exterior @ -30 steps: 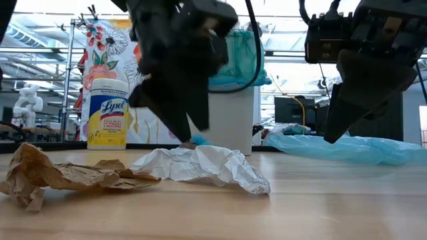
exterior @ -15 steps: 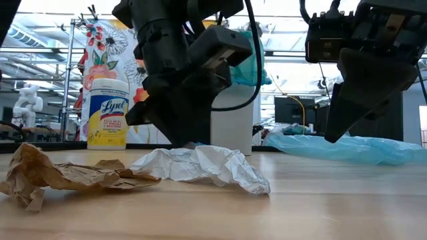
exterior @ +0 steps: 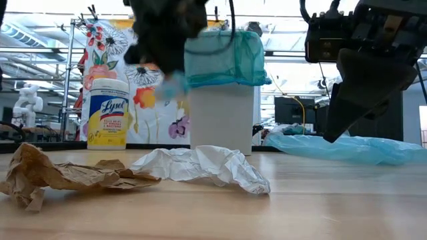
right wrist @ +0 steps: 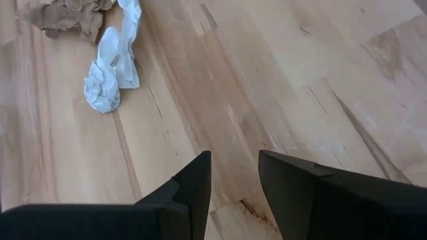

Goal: Place trash/remove bag and relplace
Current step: Put the blue plastic into the trash bin

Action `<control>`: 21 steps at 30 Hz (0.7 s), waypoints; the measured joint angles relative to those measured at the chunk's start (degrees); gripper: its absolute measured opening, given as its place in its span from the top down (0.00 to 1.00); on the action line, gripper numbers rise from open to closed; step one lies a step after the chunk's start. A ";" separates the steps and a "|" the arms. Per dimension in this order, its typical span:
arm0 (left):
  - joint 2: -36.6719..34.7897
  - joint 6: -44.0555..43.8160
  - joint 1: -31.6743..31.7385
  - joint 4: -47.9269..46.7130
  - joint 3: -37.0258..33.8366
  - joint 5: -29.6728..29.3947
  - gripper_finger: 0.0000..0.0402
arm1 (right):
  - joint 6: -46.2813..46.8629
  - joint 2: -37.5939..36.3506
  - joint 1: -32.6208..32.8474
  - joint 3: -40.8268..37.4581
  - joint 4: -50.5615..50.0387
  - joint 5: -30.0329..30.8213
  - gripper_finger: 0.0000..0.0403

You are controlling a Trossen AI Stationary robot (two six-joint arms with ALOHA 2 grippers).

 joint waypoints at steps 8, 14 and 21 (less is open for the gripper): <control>-13.87 3.67 7.34 0.83 0.07 -4.35 1.00 | -0.10 0.00 -0.07 0.00 -0.36 0.49 0.71; -18.50 10.10 14.91 0.97 4.90 -4.42 1.00 | -0.12 0.00 -0.35 0.00 -0.89 2.78 0.71; -16.15 21.04 23.73 2.45 17.73 -4.14 1.00 | -0.12 0.00 -1.64 0.00 -1.37 2.80 0.71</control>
